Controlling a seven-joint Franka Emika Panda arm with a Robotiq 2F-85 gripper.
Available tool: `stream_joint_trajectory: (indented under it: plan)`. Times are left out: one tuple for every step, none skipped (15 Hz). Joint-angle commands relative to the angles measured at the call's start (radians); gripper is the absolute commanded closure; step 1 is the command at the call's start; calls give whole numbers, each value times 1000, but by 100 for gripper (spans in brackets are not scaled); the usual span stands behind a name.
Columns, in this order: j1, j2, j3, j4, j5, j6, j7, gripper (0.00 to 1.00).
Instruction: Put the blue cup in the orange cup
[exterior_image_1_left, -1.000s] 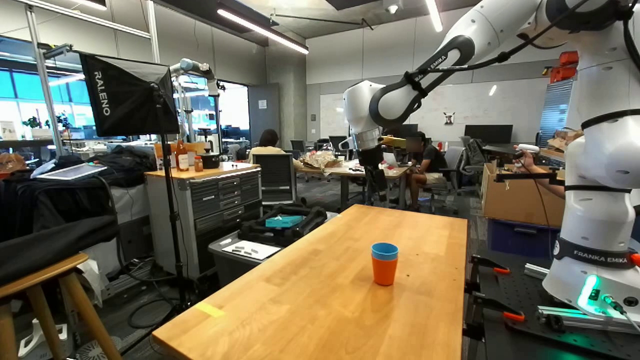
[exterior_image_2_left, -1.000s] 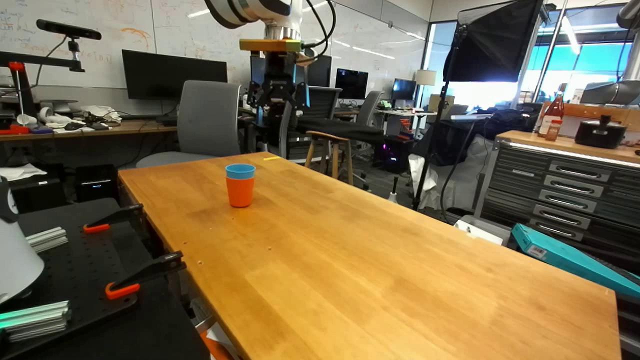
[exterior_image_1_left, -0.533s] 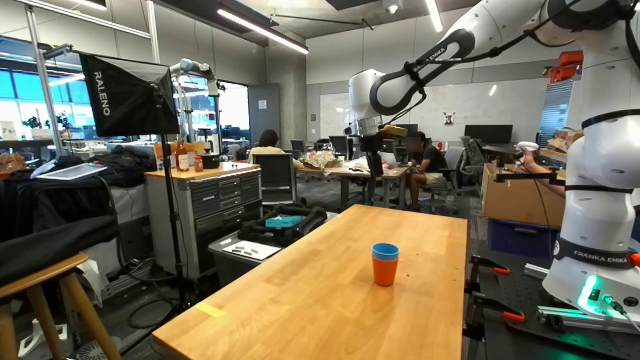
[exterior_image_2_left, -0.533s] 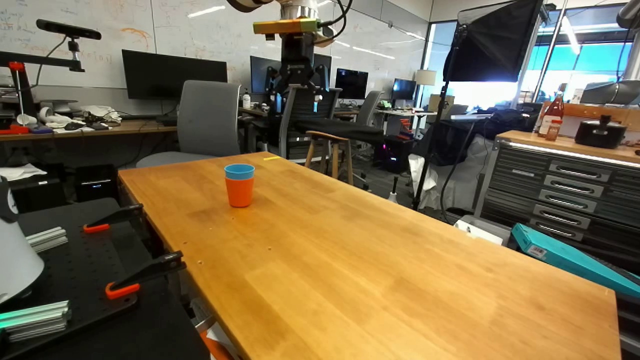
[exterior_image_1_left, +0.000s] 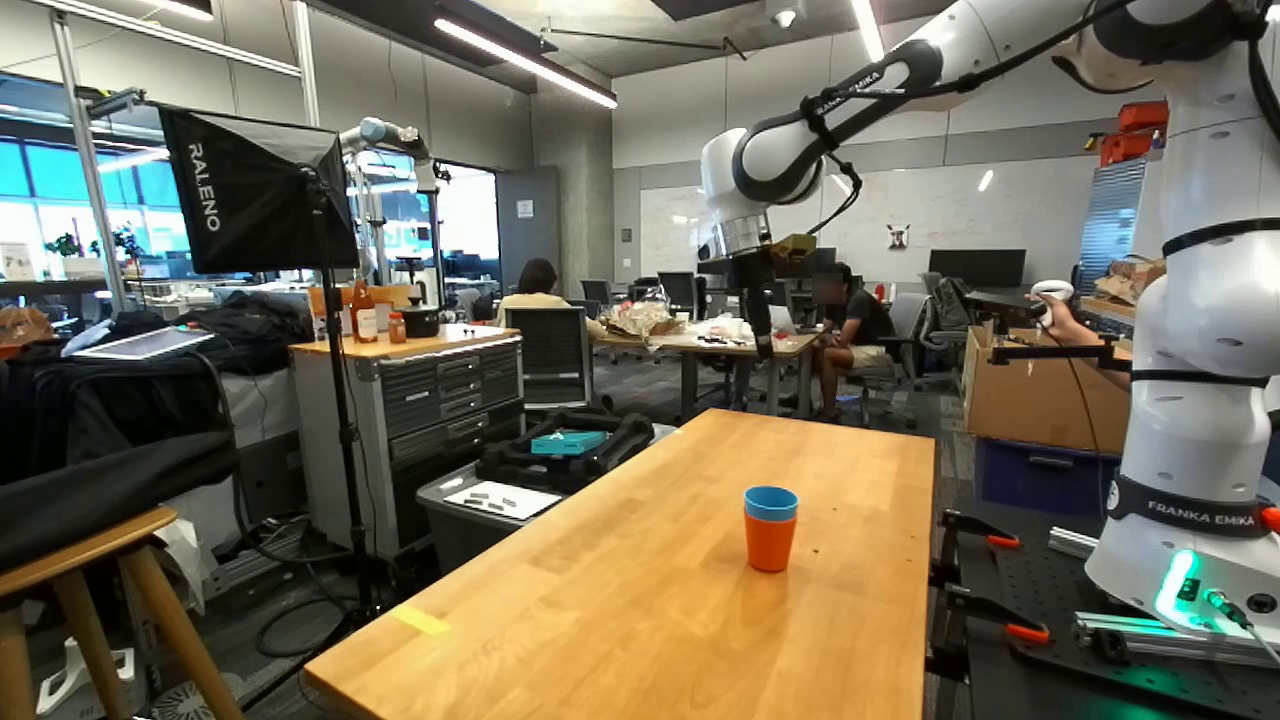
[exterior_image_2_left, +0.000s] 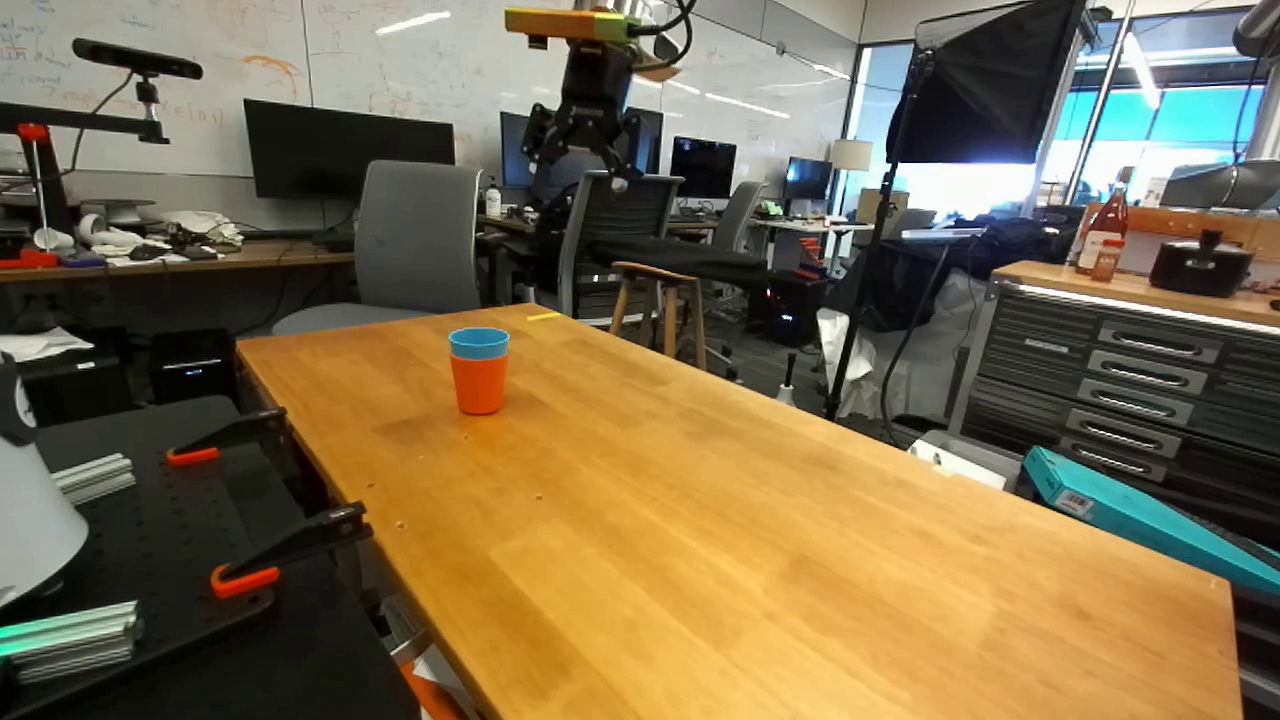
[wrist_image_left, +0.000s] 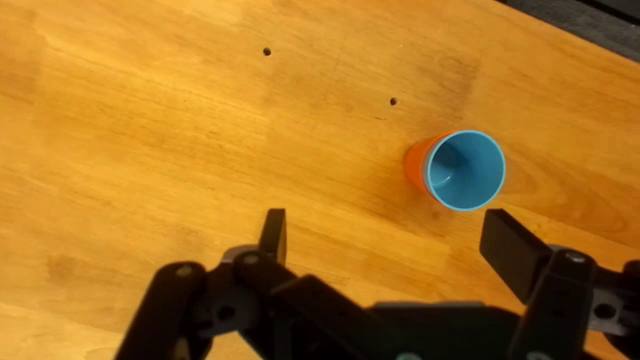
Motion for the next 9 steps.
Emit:
stream_joint_trajectory:
  plan:
    - [-8, -1, -8, 49, 57, -96, 18, 0]
    - [-8, 1, -8, 53, 58, -107, 25, 0]
    - [-7, 2, -8, 53, 52, -113, 38, 0]
    - [-3, 0, -5, 23, 29, -66, 17, 0]
    - [-3, 0, -6, 24, 29, -72, 23, 0]
    - [-3, 0, -6, 24, 29, -74, 26, 0]
    - [-3, 0, -6, 24, 29, -75, 29, 0]
    - [-3, 0, -6, 24, 29, -76, 30, 0]
    - [-3, 0, -6, 24, 29, -76, 30, 0]
